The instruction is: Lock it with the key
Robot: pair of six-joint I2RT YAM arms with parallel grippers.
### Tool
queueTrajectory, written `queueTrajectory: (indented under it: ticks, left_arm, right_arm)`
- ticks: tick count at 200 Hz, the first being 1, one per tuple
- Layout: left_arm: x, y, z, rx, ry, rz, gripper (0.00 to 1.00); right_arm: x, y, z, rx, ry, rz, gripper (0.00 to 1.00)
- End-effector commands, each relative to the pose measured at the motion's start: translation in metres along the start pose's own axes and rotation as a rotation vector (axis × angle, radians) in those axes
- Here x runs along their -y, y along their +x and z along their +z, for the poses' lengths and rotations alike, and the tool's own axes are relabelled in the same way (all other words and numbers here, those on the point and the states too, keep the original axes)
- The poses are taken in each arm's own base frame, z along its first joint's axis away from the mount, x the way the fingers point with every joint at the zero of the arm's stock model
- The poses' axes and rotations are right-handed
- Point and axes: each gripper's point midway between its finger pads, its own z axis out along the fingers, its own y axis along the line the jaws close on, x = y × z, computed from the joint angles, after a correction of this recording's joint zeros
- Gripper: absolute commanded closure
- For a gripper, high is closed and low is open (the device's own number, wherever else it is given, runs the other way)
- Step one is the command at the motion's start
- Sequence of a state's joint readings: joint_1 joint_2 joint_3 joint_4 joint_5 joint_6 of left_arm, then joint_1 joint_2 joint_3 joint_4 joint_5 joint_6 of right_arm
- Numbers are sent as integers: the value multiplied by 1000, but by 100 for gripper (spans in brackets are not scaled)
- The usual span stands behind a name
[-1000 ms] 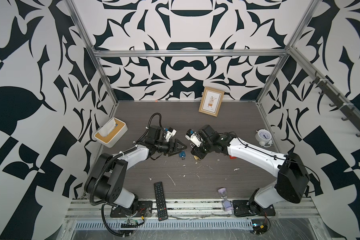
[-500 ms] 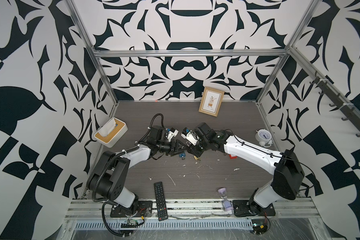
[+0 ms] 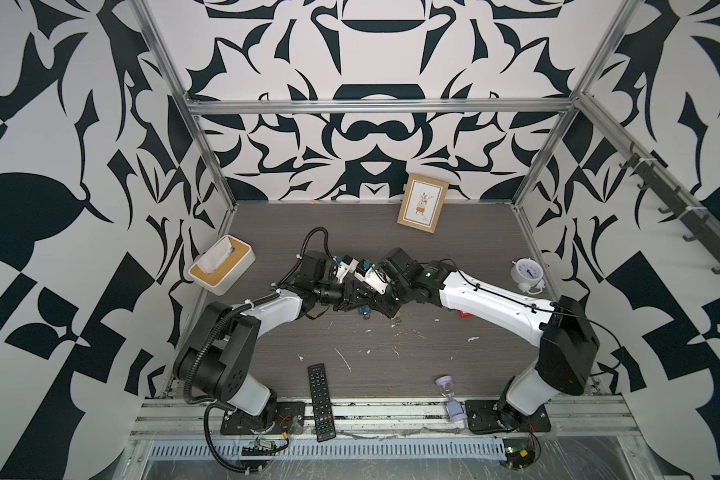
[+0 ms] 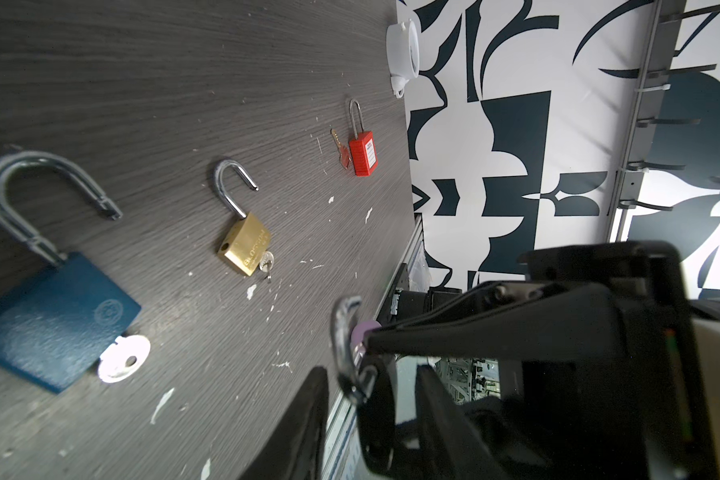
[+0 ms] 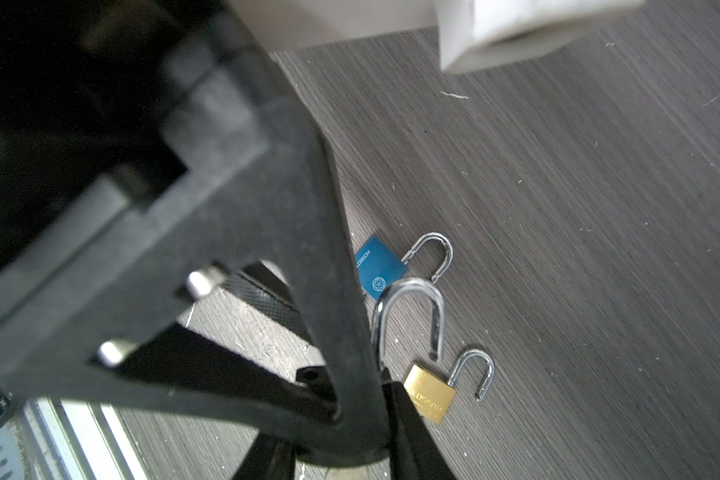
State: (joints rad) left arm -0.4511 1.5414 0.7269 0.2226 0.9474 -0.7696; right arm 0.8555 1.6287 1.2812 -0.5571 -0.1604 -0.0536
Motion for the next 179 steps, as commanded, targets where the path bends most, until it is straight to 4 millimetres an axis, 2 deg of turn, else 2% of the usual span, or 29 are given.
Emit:
queueTrajectory:
  ticks: [1,52,100,116,121,132,145,159,179]
  left_arm:
    - [1,5,1,-19,19,6,68]
    - [1,5,2,-23,29,4,83]
    - [1,5,2,-21,36,1,100]
    - [0,3,3,-14,36,-4,100]
    - [-1,2,3,-6,33,-7,100]
    - [-8,-3,2,33,7,-24,100]
    - [-17,-12,-3,102,-12,-49,100]
    - [-22,-22,-9,170,5,-77,100]
    - [-20,-38,-19,272,57,-111,100]
  right_arm:
    - [-4,-29,-15,83,6,-31,100]
    - [0,-31,-11,82,34,-33,100]
    - [13,-34,-7,94,106,-3,100]
    - [18,-37,-6,108,132,13,100]
    - [18,-39,-5,115,133,18,92]
    - [22,-40,-5,123,153,20,67]
    - [26,-41,-6,138,178,28,48]
    - [29,-43,-13,164,190,50,37]
    - [35,-49,-34,254,174,135,31]
